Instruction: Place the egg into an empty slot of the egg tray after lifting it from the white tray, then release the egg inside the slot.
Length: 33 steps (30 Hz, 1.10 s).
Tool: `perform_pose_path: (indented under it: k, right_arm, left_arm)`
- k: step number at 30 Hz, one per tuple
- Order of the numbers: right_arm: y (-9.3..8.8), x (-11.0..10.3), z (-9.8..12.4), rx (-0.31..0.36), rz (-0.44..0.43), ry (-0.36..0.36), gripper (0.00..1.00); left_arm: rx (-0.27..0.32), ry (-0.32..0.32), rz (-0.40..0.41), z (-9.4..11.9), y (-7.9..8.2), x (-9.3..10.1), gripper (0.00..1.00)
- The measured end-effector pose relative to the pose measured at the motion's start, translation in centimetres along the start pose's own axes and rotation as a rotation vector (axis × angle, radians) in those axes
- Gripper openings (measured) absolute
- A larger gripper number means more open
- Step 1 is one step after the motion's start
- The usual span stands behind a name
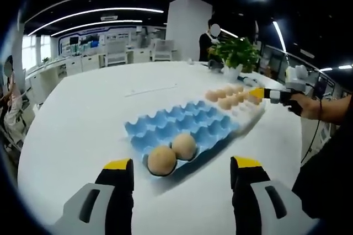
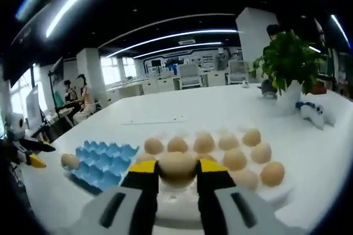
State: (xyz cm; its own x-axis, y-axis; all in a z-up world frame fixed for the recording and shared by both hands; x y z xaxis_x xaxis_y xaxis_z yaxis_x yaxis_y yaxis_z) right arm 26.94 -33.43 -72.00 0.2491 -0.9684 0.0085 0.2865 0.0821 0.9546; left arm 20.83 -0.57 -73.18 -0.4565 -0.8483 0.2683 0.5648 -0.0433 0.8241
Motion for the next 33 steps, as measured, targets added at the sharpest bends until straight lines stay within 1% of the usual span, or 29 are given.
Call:
perform_pose_path:
  k: [3,6,10,12,14,15,17,18,22,28,33]
  right_arm:
    - [0.2,-0.9,-0.3,0.000,0.014,0.021,0.26]
    - [0.5,-1.7,-0.3,0.014,-0.010,0.046,0.26]
    - [0.9,-3.0,-0.3,0.020,0.000,0.080,0.26]
    - [1.2,-3.9,-0.4,0.030,-0.002,0.105,0.26]
    - [1.4,-4.6,-0.5,0.042,-0.005,0.119,0.26]
    - [1.6,-5.4,-0.6,0.044,0.000,0.141,0.26]
    - [1.7,-6.2,-0.7,0.044,0.008,0.162,0.26]
    - [1.8,-7.1,-0.8,0.048,0.024,0.183,0.26]
    - [2.1,-8.7,-1.2,0.057,0.034,0.222,0.26]
    - [2.3,-10.8,-1.9,0.059,0.057,0.272,0.26]
    - [2.0,-12.2,-2.5,0.048,0.064,0.308,0.26]
  left_arm:
    - [0.000,-0.002,-0.019,0.0,0.0,0.1,0.73]
    - [0.007,-0.003,-0.016,0.0,0.1,0.1,0.74]
    - [0.008,-0.004,-0.010,0.0,0.1,0.1,0.77]
    - [0.001,-0.006,-0.013,0.0,0.0,0.2,0.78]
    - [-0.003,-0.010,-0.013,0.0,-0.1,0.2,0.77]
    - [-0.002,-0.014,-0.011,0.0,-0.1,0.3,0.77]
    - [0.000,-0.015,-0.013,0.0,-0.1,0.4,0.77]
    - [0.002,-0.015,-0.014,0.0,0.0,0.4,0.77]
    - [0.004,-0.015,-0.011,0.0,0.0,0.3,0.76]
    - [0.001,-0.011,-0.008,0.1,-0.2,0.1,0.75]
    - [0.001,-0.009,-0.003,0.2,-0.2,0.0,0.75]
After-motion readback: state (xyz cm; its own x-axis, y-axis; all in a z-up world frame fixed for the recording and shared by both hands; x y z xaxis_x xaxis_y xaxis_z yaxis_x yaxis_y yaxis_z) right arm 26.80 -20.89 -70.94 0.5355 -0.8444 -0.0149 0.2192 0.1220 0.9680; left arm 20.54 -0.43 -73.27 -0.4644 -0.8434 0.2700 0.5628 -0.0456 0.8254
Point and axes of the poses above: the point that each gripper's makers call its tool centre point, and the gripper's own axes: z roughly backward along the fingers, x roughly to its right, y roughly out of its top, the point moved 2 cm from there along z, roughly backward along the fingers, and after that the axes turned 9 degrees about z, right-handed, at the moved point
